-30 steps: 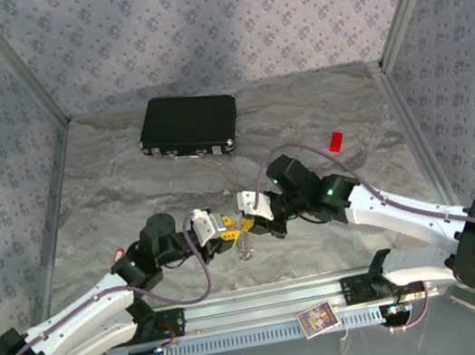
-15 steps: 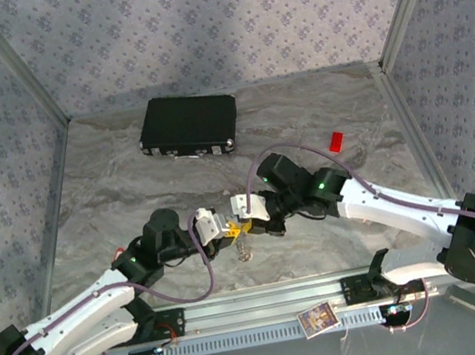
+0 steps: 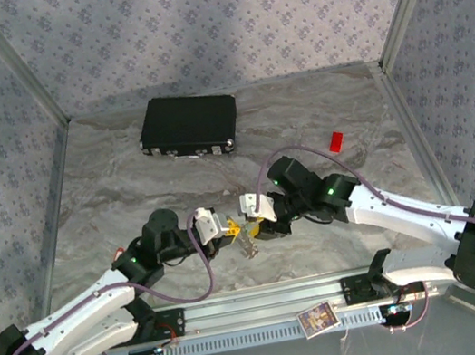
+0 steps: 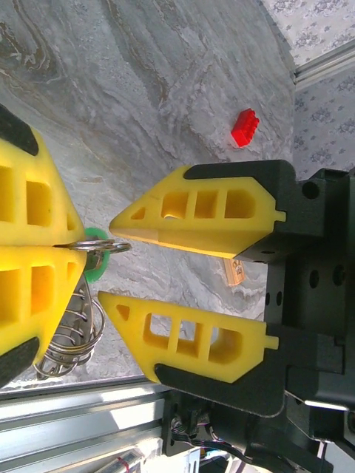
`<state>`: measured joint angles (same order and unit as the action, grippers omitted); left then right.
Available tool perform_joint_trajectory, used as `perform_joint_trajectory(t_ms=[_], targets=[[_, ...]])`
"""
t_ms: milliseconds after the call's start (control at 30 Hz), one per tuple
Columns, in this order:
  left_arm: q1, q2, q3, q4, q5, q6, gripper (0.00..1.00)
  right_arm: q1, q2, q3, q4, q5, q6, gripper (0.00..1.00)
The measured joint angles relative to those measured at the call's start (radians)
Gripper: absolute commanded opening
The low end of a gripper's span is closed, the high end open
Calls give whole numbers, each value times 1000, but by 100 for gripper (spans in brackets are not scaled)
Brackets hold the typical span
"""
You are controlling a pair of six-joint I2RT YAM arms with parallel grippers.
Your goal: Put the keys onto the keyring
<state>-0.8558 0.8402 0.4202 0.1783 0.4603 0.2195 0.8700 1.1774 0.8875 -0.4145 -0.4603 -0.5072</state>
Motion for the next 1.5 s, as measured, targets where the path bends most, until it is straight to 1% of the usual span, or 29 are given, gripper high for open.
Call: perform_joint_trajectory(t_ms=[200, 567, 800, 1267, 1300, 1333, 1367, 1400, 1433, 1500], targets=[[0, 0, -2, 5, 0, 0, 0, 0, -3, 0, 24, 0, 18, 26], [0, -3, -13, 16, 0, 0, 0, 0, -6, 0, 29, 1, 27, 5], [0, -16, -31, 43, -1, -3, 0, 0, -5, 0, 30, 1, 29, 0], [0, -21, -51, 66, -8, -3, 0, 0, 16, 0, 30, 0, 29, 0], [0, -21, -51, 66, -8, -3, 0, 0, 16, -1, 30, 0, 29, 3], [0, -21, -51, 66, -8, -3, 0, 0, 16, 0, 30, 0, 30, 10], [0, -21, -51, 66, -8, -3, 0, 0, 15, -1, 30, 1, 34, 18], [0, -21, -51, 67, -8, -3, 0, 0, 15, -1, 31, 1, 32, 23], [0, -21, -51, 69, -8, -3, 0, 0, 14, -1, 31, 2, 32, 25], [0, -21, -51, 73, -8, -3, 0, 0, 11, -1, 34, 2, 39, 25]])
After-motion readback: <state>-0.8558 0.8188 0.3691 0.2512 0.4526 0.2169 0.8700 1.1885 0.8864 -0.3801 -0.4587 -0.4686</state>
